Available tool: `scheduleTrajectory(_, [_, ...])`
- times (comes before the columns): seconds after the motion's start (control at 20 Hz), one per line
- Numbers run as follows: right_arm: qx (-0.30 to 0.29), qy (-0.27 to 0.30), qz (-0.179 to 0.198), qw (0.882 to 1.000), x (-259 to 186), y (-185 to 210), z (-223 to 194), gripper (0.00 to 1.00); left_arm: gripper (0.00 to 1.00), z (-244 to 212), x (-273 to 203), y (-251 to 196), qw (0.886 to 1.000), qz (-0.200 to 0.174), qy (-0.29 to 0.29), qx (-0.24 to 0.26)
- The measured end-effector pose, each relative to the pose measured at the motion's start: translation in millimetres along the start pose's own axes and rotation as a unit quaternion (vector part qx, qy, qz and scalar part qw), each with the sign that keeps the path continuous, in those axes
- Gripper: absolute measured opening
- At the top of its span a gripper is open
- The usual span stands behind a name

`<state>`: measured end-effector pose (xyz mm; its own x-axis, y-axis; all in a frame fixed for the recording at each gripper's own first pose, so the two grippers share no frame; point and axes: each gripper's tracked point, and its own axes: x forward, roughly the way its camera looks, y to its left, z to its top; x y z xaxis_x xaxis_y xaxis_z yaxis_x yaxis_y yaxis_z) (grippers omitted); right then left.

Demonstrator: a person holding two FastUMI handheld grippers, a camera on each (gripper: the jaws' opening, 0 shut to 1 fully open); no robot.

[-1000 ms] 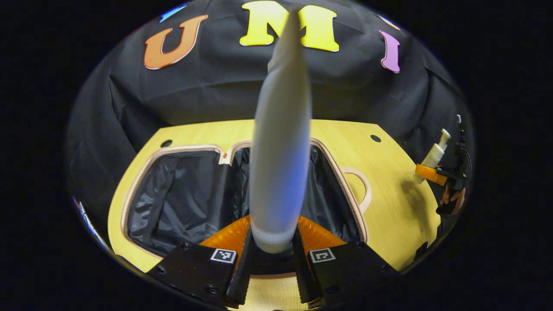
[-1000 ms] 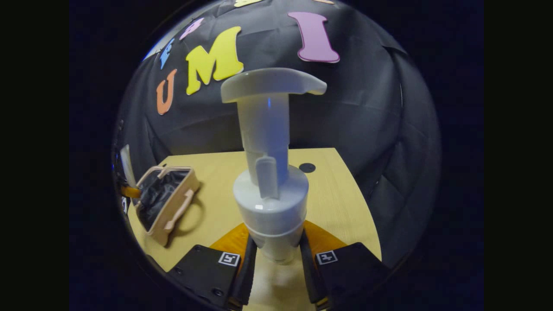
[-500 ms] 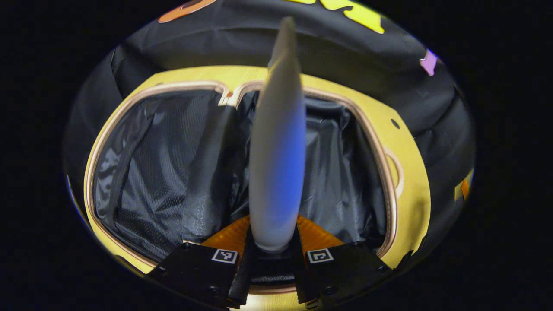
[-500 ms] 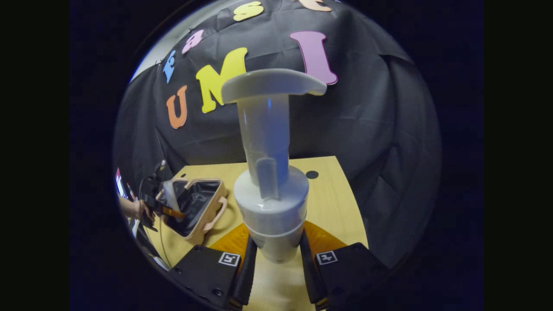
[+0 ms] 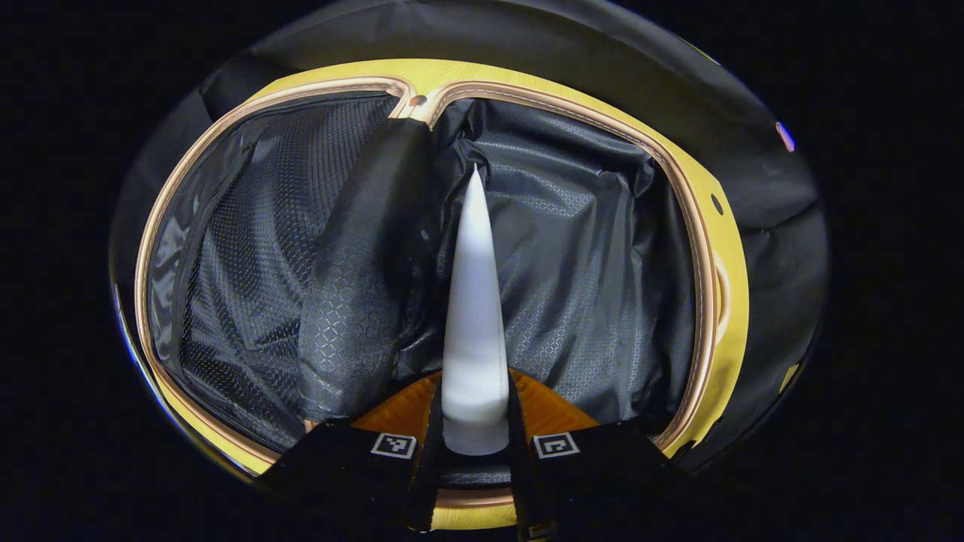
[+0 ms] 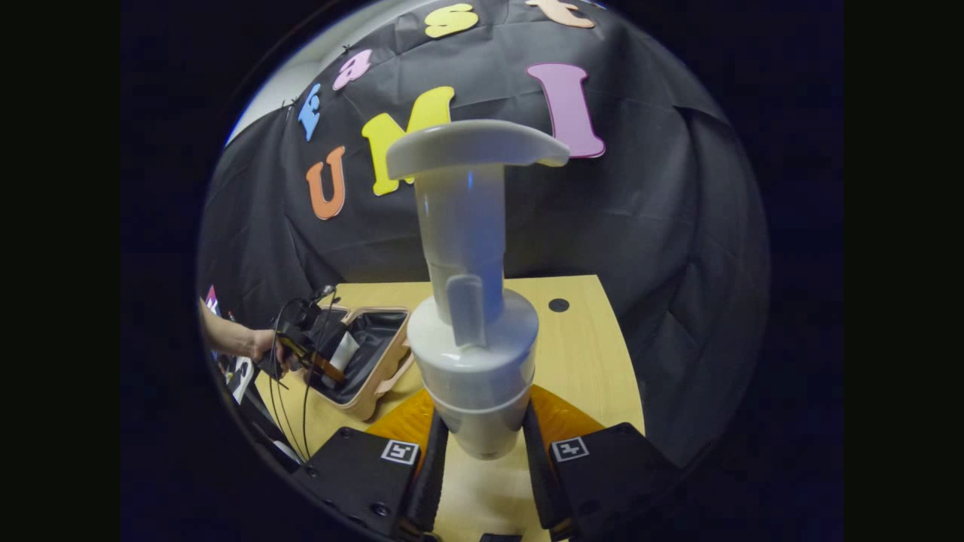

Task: First open the suitcase, pack the skin care products into it, and then close the suitcase.

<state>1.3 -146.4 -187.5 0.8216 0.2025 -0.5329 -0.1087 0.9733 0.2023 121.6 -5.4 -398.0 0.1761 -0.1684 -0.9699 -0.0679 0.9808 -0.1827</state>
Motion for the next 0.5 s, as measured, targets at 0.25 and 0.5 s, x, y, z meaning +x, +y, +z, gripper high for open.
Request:
scheduleTrajectory(0.25, [-0.021, 0.008, 0.018, 1.000, 1.3, 28.3, -0.3, 0.44, 0.47, -0.4, 0.7, 2.2, 0.999, 0.031, 0.015, 0.005])
scheduleTrajectory(0.5, [-0.017, 0.014, 0.037, 0.999, -3.8, 61.6, -2.1, 0.46, 0.67, -1.6, -2.7, -6.4, 1.000, 0.020, 0.005, -0.005])
